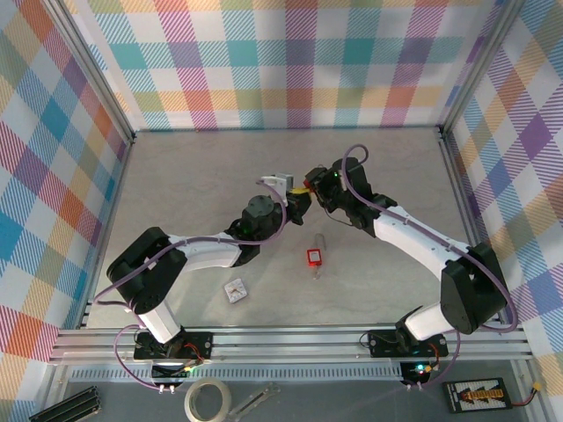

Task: Unlock with the key

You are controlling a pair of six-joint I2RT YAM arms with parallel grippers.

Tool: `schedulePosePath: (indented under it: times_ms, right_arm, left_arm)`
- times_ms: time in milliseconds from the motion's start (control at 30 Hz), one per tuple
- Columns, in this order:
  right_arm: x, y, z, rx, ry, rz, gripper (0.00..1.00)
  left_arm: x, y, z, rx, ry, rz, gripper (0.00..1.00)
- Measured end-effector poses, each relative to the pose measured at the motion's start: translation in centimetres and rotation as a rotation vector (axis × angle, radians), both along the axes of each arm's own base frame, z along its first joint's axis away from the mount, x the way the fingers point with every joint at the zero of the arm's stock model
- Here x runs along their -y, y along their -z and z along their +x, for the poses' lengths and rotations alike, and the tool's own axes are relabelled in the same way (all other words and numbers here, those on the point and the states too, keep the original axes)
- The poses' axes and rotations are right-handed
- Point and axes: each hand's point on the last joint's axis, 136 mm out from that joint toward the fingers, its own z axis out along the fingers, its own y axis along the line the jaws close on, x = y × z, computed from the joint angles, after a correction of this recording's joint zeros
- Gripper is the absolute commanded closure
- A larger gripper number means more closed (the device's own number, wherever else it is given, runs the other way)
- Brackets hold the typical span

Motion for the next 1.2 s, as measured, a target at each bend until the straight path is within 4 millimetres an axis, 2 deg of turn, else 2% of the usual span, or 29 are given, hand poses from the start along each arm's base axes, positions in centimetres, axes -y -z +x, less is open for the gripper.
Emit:
schedulePosePath:
  times_ms: [233,433,633,833,1200]
  right_arm:
    - [-0.4,0.9,-0.2,-0.028,-0.018,-0.008,0.98]
    - [-0.8,1.5,-0.7,-0.06,-0.049,-0.007,0.99]
    - [-2.1,1.7,-2.2,-0.095,-0.136,0.017,0.99]
    - [-3.8,2.7,-4.2,-0.144,-0.238,0.02,0.99]
    - [-5.3,2.7,-5.9,-0.183,-0.342,0.059,0.99]
  left_arm:
    - [0.0,0.7,-0.3,-0.045,0.011,-0.022,0.75]
    - [-0.1,0.9,-1.1,-0.087,0.05,-0.027,0.55]
    - [-1.4,1.4,-2.2,-0.14,0.074,-0.012,0.4]
    - [-3.2,2.2,-4.0,-0.193,0.095,-0.013,0.33]
    - [-4.8,1.5,-6.7,-0.234,0.168,-0.057,0.3]
